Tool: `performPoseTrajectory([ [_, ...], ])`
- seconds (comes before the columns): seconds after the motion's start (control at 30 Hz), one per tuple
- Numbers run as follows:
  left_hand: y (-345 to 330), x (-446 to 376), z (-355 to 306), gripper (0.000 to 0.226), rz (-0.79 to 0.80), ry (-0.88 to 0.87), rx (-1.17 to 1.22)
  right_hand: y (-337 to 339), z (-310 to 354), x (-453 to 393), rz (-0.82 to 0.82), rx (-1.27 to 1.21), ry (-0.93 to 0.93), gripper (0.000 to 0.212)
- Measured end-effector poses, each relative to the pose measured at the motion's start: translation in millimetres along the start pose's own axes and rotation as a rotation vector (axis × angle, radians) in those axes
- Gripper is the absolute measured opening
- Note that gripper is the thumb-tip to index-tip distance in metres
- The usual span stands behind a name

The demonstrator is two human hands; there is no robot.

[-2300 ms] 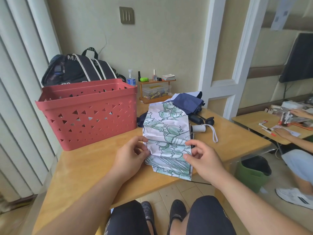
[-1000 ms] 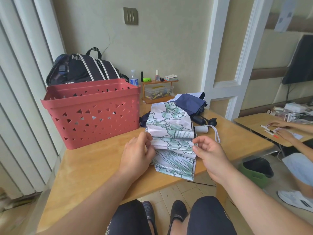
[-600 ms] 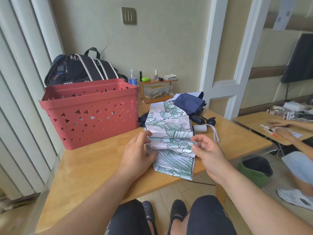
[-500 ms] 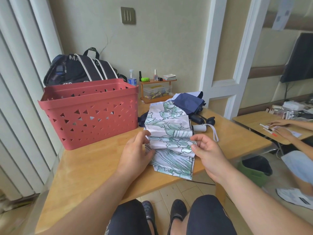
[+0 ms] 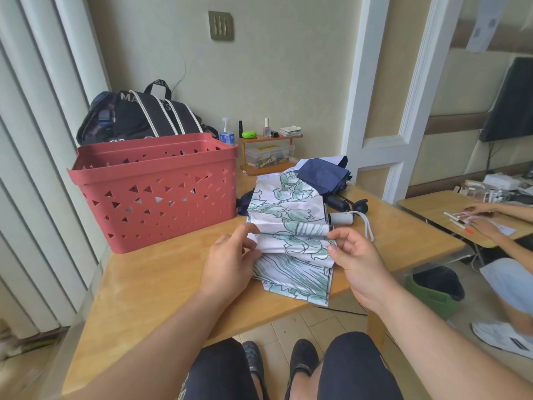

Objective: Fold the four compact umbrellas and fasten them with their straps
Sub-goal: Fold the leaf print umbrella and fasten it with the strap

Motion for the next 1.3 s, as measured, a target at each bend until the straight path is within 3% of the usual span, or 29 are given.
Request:
performPoseTrajectory([
  [0.27, -3.5, -1.4, 8.5, 0.026, 0.156, 0.057, 0.159, -7.4, 1.5, 14.9, 0.069, 0.191, -0.007, 0.038],
  [0.4, 0.6, -1.2, 9.7, 0.023, 0.120, 0.098, 0.143, -1.2, -3.7, 20.4, -0.043, 0.520, -0.031, 0.039],
  [0.53, 1.0, 0.2, 9.1, 0.018, 0.103, 0.124, 0.069, -5.9, 3.9, 25.1, -0.089, 0.672, 0.112, 0.034],
  [0.7, 0.5, 1.9, 7.6, 0.015, 0.113, 0.137, 0.014, -7.4, 5.8, 28.7, -0.106, 0.700, 0.212, 0.027],
  [0.9, 1.7, 5.5, 5.3, 0.002, 0.158, 0.140, 0.005, -8.5, 3.7, 31.2, -0.039, 0.804, 0.143, 0.021],
  [1.0, 0.3, 5.5, 3.0, 0.020, 0.163, 0.090, -0.022, -11.1, 7.5, 32.6, -0.016, 0.808, 0.155, 0.021],
  [1.17, -1.6, 5.8, 1.7, 0.029, 0.201, -0.011, 0.026, -12.6, 10.9, 43.5, 0.069, 0.690, 0.177, 0.027],
  [1.3, 3.4, 3.8, 9.5, 0.026, 0.121, 0.062, 0.175, -12.1, 9.1, 50.4, 0.115, 0.790, 0.210, 0.045],
])
Point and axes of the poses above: each hand's wrist, its own x-axis away from the middle knuckle, its own y-axis out of the back of the hand, z = x × y, the point moved 6 cm from there along -x, towards the middle knuckle, and after that the axes turned 10 degrees about z, right-handed, at the moved point
